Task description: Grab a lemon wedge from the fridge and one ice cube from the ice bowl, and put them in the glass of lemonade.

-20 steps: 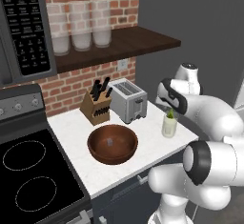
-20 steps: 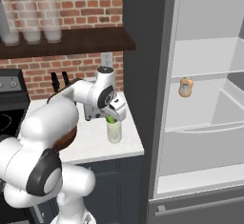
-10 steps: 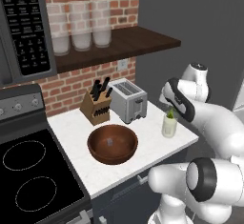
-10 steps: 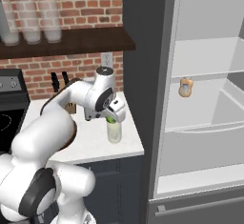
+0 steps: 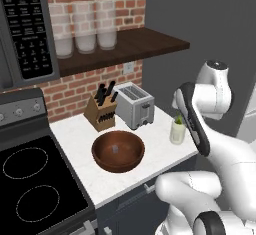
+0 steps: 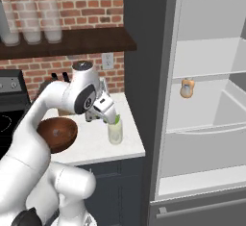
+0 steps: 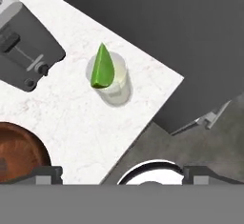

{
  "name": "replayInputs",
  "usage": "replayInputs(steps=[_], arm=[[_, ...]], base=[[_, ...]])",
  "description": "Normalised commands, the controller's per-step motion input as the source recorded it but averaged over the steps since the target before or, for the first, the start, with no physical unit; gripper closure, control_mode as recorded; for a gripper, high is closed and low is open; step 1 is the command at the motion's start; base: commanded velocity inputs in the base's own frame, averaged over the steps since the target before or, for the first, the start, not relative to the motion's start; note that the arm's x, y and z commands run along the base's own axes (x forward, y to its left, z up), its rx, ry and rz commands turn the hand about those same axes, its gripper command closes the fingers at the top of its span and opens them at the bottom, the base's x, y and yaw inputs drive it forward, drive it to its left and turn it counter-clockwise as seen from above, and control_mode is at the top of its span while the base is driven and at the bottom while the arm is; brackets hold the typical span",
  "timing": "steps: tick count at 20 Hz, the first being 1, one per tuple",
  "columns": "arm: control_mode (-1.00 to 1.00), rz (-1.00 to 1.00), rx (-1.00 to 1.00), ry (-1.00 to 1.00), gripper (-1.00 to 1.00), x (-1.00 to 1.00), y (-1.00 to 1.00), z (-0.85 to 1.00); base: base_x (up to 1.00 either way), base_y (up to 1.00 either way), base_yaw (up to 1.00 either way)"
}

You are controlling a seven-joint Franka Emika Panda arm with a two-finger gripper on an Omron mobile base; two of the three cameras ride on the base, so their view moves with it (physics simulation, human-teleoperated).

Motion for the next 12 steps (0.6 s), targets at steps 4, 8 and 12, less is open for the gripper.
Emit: replayInputs(steps=[4,8,12], arm=[[-1.0,0.05,-0.36,0.18,-1.0,-0.37,0.6,1.0],[-1.0,0.1,-0.03,0.04,-1.0,-0.74,0.07,0.17],[-1.0,0.14,0.0,-0.01,-1.0,-0.96,0.0,0.0]], base=[[0.0,0.0,0.0],[0.0,0.0,0.0],[0.0,0.0,0.0]])
